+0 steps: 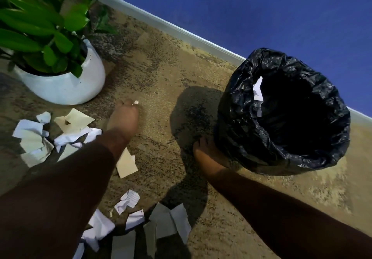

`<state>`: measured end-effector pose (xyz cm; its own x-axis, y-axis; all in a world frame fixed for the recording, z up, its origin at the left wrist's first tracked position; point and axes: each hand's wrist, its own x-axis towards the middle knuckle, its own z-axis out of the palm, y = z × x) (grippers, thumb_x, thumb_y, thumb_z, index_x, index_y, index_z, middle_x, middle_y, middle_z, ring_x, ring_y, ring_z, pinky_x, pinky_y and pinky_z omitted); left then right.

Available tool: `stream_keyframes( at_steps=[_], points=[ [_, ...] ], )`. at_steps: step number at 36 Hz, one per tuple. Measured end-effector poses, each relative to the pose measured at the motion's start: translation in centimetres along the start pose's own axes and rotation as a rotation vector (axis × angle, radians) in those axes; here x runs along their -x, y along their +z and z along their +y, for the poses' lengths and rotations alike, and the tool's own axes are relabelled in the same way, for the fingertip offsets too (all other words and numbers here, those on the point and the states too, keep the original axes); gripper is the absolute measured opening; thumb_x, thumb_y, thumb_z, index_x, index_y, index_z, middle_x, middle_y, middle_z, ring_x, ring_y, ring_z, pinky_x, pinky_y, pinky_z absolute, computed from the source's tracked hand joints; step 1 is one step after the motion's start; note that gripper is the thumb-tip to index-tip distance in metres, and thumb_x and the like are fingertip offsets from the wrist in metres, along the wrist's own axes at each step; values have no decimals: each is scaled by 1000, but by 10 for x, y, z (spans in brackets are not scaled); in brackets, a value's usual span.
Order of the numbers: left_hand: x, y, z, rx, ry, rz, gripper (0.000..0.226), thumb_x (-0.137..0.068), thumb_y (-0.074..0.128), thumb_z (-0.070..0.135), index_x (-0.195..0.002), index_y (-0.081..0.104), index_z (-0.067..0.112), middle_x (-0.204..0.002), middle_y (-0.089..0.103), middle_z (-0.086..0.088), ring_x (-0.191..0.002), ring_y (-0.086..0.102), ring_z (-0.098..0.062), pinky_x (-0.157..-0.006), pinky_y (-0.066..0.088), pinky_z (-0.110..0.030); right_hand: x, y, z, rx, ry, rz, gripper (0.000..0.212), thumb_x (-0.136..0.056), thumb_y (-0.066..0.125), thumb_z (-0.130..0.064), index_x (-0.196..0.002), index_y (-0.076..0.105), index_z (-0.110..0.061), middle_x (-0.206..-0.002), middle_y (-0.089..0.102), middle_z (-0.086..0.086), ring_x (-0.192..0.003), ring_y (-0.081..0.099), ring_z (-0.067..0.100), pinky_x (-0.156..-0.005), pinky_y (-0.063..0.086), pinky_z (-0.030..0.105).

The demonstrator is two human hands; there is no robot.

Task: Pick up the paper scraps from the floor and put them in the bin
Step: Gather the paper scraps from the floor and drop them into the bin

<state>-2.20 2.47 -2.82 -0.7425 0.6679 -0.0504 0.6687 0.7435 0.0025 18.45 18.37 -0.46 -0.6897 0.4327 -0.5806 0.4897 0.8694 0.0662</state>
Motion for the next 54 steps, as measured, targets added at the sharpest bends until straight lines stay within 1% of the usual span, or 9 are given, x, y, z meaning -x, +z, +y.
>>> stream_keyframes(
  at_steps=[5,9,15,24,30,34,37,48,54],
  points=[
    [17,-6,15,0,21,-40,36,-91,47,0,-121,64,9,-118,60,-14,-107,58,-29,-91,50,-36,17,4,-9,118,-214,-14,45,-105,27,-6,-148,27,4,-152,27,30,-138,35,42,-114,27,46],
    [32,-9,22,35,60,-87,35,-89,53,3,-120,66,12,-114,63,-11,-105,62,-28,-89,52,-36,38,10,-15,149,-281,135,51,-94,48,3,-144,35,0,-136,46,23,-116,56,37,-93,50,42],
    [50,-24,23,179,34,-148,24,-91,52,6,-107,71,7,-110,66,-16,-100,66,-32,-89,53,-39,61,2,-37,42,-375,274,40,-89,54,-1,-129,49,-6,-120,54,18,-104,59,38,-77,52,43],
    [57,-95,43,457,0,51,22,-88,55,2,-100,74,7,-105,65,-15,-93,65,-30,-83,51,-35,90,-68,-44,-161,-391,519,24,-88,55,-2,-111,56,-10,-106,54,11,-92,58,29,-75,49,38],
    [52,-169,97,702,-9,265,23,-88,56,11,-68,60,21,-71,63,0,-71,65,-22,-52,43,-32,110,-126,-31,-282,-358,803,31,-85,57,1,-112,55,-13,-102,58,7,-82,60,25,-69,52,38],
    [42,-205,131,863,-34,462,18,-92,58,18,-91,75,23,-87,73,6,-76,65,-11,-63,50,-29,130,-160,-3,-446,-300,949,29,-81,52,6,-91,52,-21,-92,55,2,-77,58,22,-62,48,36],
    [34,-223,156,898,8,524,19,-92,59,22,-99,76,22,-94,74,3,-95,65,-17,-81,55,-37,139,-176,25,-524,-261,1040,20,-81,47,1,-87,52,-18,-87,57,1,-76,55,20,-59,43,34],
    [49,-236,235,881,189,369,16,-93,55,21,-88,69,15,-80,70,-2,-75,64,-20,-69,55,-41,153,-162,99,-685,13,1033,15,-87,47,-3,-84,56,-14,-81,60,-2,-66,54,11,-51,35,24],
    [50,-232,247,861,292,254,46,-90,67,13,-135,58,18,-128,67,0,-116,63,-15,-99,48,-25,157,-151,119,-606,66,1004,17,-89,53,-4,-100,63,-14,-91,64,0,-76,57,15,-53,33,22]
  ],
)
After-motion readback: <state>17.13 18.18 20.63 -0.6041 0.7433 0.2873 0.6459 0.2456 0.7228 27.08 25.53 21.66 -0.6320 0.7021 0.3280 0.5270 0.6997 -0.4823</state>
